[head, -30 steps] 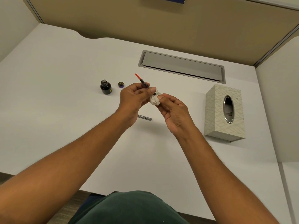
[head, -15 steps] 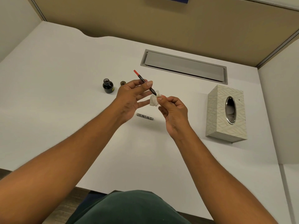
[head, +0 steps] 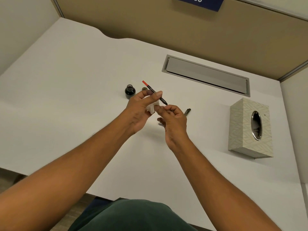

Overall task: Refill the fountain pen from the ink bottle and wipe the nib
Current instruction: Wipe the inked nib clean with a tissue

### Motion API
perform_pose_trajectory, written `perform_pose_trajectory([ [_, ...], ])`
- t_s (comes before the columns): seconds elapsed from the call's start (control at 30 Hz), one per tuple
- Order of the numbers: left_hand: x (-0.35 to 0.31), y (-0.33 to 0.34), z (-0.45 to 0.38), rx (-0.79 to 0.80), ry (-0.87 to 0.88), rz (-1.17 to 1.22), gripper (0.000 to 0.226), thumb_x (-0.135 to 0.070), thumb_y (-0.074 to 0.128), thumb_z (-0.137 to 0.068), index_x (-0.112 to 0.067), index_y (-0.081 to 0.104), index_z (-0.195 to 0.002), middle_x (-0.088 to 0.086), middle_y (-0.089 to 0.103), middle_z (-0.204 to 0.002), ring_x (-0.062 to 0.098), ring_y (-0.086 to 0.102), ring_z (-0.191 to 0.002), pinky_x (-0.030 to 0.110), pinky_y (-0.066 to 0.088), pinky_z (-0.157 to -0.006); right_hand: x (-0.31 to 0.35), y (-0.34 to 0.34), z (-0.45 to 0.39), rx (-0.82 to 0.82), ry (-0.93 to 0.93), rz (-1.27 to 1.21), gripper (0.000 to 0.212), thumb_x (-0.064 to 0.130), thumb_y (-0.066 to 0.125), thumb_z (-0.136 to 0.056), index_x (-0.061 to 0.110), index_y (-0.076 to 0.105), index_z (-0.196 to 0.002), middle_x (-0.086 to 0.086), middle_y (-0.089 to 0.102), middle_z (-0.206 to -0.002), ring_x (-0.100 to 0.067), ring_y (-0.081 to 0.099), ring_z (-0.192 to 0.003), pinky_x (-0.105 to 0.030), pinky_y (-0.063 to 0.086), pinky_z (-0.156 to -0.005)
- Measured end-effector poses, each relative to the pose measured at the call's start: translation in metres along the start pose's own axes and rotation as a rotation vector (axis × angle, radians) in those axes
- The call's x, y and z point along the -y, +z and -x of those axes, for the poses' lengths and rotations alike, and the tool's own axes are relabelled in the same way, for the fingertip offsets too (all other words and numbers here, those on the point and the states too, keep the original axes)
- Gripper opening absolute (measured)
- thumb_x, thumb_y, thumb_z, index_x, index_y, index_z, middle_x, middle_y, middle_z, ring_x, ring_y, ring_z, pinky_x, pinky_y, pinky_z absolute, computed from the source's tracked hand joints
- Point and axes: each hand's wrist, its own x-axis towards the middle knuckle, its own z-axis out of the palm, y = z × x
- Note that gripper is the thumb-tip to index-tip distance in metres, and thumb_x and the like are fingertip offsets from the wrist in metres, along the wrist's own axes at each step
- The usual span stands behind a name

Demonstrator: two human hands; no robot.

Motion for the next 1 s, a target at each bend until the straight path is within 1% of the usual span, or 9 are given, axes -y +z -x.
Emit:
perform_pose_trajectory([
  [0.13, -0.019, -0.023, -0.003, 0.018, -0.005, -0.074, 0.022, -0.010, 0.077, -0.092, -0.018, 0.060, -0.081, -0.002, 0.070, -0.087, 0.010, 0.065, -0.073, 0.023, 0.056, -0.067, -0.005, 0.019, 0.001, 0.124, 0.047, -0.005, 0.022, 0.004, 0.082, -0.088, 0.016, 0.064, -0.089, -0.002, 0.075, -0.083, -0.016, 0.069, -0.077, -0.026, 0.056, -0.068],
  [0.2, -0.031, -0.035, -0.005, 0.035, 0.002, -0.147, 0.023, -0.010, 0.078, -0.091, -0.019, 0.061, -0.077, 0.001, 0.071, -0.095, 0.011, 0.065, -0.075, 0.023, 0.054, -0.069, -0.001, 0.022, -0.005, 0.172, 0.049, 0.048, 0.013, 0.005, 0.075, -0.095, 0.016, 0.067, -0.095, -0.004, 0.078, -0.090, -0.018, 0.072, -0.081, -0.028, 0.058, -0.070],
  [0.3, -0.048, -0.051, -0.010, 0.081, 0.021, -0.295, 0.022, -0.010, 0.082, -0.087, -0.018, 0.065, -0.075, 0.001, 0.072, -0.092, 0.011, 0.067, -0.075, 0.023, 0.052, -0.071, 0.015, 0.026, -0.020, 0.128, 0.014, 0.138, 0.008, 0.016, 0.063, -0.105, 0.016, 0.071, -0.108, -0.002, 0.081, -0.098, -0.018, 0.071, -0.087, -0.030, 0.058, -0.076],
  [0.47, -0.063, -0.063, -0.015, 0.225, 0.043, -0.492, 0.024, -0.006, 0.084, -0.084, -0.015, 0.066, -0.071, 0.006, 0.064, -0.083, 0.017, 0.066, -0.075, 0.026, 0.051, -0.073, 0.045, 0.055, -0.033, 0.233, 0.017, 0.365, 0.030, 0.037, 0.072, -0.099, 0.013, 0.077, -0.117, 0.002, 0.077, -0.093, -0.017, 0.066, -0.086, -0.033, 0.050, -0.079],
  [0.6, -0.068, -0.073, -0.017, 0.279, 0.043, -0.516, 0.023, -0.004, 0.084, -0.083, -0.012, 0.065, -0.074, 0.015, 0.067, -0.098, 0.023, 0.070, -0.092, 0.030, 0.054, -0.077, 0.046, 0.077, -0.040, 0.256, 0.057, 0.459, 0.023, 0.024, 0.076, -0.095, 0.007, 0.080, -0.110, 0.001, 0.074, -0.083, -0.017, 0.064, -0.079, -0.034, 0.051, -0.084],
  [0.73, -0.072, -0.089, -0.025, 0.290, 0.013, -0.483, 0.015, -0.017, 0.078, -0.093, -0.014, 0.071, -0.080, 0.011, 0.070, -0.102, 0.019, 0.072, -0.087, 0.027, 0.054, -0.075, 0.041, 0.082, -0.042, 0.214, 0.158, 0.232, 0.008, 0.013, 0.073, -0.098, 0.007, 0.078, -0.097, -0.004, 0.070, -0.083, -0.013, 0.061, -0.069, -0.022, 0.052, -0.065],
  [0.8, -0.072, -0.095, -0.029, 0.256, -0.007, -0.396, 0.014, -0.017, 0.066, -0.101, -0.008, 0.072, -0.092, 0.012, 0.074, -0.103, 0.017, 0.074, -0.085, 0.025, 0.055, -0.073, 0.039, 0.081, -0.041, 0.192, 0.214, 0.051, 0.013, 0.012, 0.070, -0.100, 0.008, 0.075, -0.088, -0.004, 0.071, -0.082, -0.010, 0.063, -0.068, -0.018, 0.056, -0.062],
  [0.9, -0.069, -0.101, -0.033, 0.210, 0.014, -0.286, 0.017, -0.007, 0.059, -0.102, -0.007, 0.076, -0.105, 0.009, 0.077, -0.107, 0.019, 0.075, -0.093, 0.026, 0.055, -0.077, 0.034, 0.080, -0.036, 0.142, 0.241, -0.162, 0.014, 0.008, 0.068, -0.101, 0.006, 0.073, -0.088, -0.005, 0.076, -0.081, -0.011, 0.071, -0.071, -0.019, 0.063, -0.069],
  [1.0, -0.064, -0.101, -0.035, 0.214, 0.058, -0.274, 0.016, -0.002, 0.068, -0.095, -0.008, 0.079, -0.105, 0.002, 0.078, -0.110, 0.017, 0.070, -0.100, 0.030, 0.053, -0.087, 0.024, 0.083, -0.031, 0.116, 0.234, -0.289, 0.019, 0.004, 0.069, -0.099, 0.003, 0.079, -0.083, -0.009, 0.076, -0.090, -0.015, 0.076, -0.080, -0.022, 0.065, -0.080],
])
